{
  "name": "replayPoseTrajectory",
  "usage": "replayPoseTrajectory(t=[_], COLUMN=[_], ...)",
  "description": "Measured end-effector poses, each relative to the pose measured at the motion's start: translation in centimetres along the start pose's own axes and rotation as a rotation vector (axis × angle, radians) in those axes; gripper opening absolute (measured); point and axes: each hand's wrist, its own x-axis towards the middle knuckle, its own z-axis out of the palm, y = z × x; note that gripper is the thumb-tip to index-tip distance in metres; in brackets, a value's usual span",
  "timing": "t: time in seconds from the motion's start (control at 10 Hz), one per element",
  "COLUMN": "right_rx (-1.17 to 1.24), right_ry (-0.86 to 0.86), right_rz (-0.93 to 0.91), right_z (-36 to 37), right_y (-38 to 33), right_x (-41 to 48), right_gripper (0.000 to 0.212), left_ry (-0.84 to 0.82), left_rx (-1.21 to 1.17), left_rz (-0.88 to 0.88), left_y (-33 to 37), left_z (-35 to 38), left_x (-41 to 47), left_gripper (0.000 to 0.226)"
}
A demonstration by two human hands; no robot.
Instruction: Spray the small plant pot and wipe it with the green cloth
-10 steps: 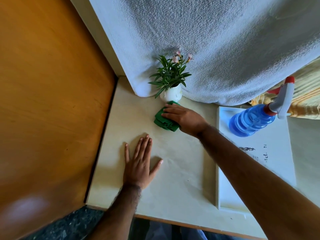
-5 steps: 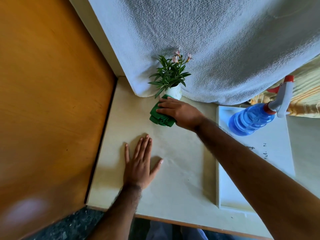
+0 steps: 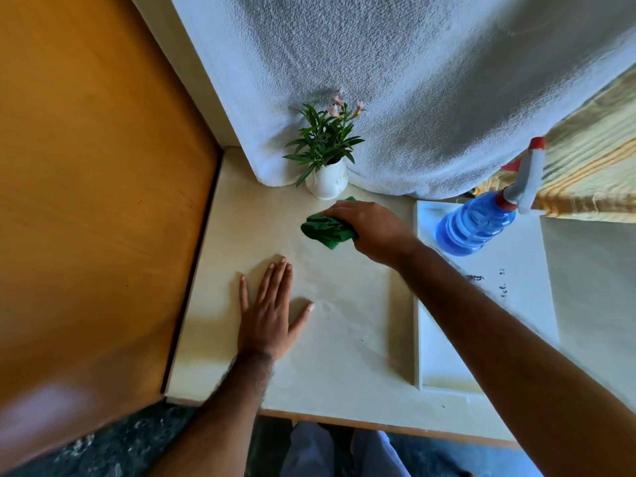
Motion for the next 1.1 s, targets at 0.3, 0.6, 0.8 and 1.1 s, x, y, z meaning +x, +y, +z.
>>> replayPoseTrajectory(t=[0.3,0.6,0.8,1.1], right_rx=[-0.131,-0.287,-0.315,-0.274], right_ry=[0.354,0.293,0.11,0.044], right_rz=[0.257,0.5,0.522,0.5], right_z=[0.7,6.3,7.6,5.7], right_y=[3.1,7.3,7.4,4.8], right_x=[-16.5,-24.8,-25.5,-24.7], right_gripper=[0.067,0.093,0.087,0.106], left_ry=[-0.061,-0.003,-0.015,-0.266], left_rx=[-0.032,-0.027,0.021,0.017], left_rz=[-0.012,0.002,-0.002,-0.06], left_y=[0.4,0.5,0.5,1.8], left_z=[-0.8,-0.4,-0.3,-2.7], left_x=[-0.1,-0.2,-0.2,0.6], left_gripper=[0.09,0.086,0.087,0.108])
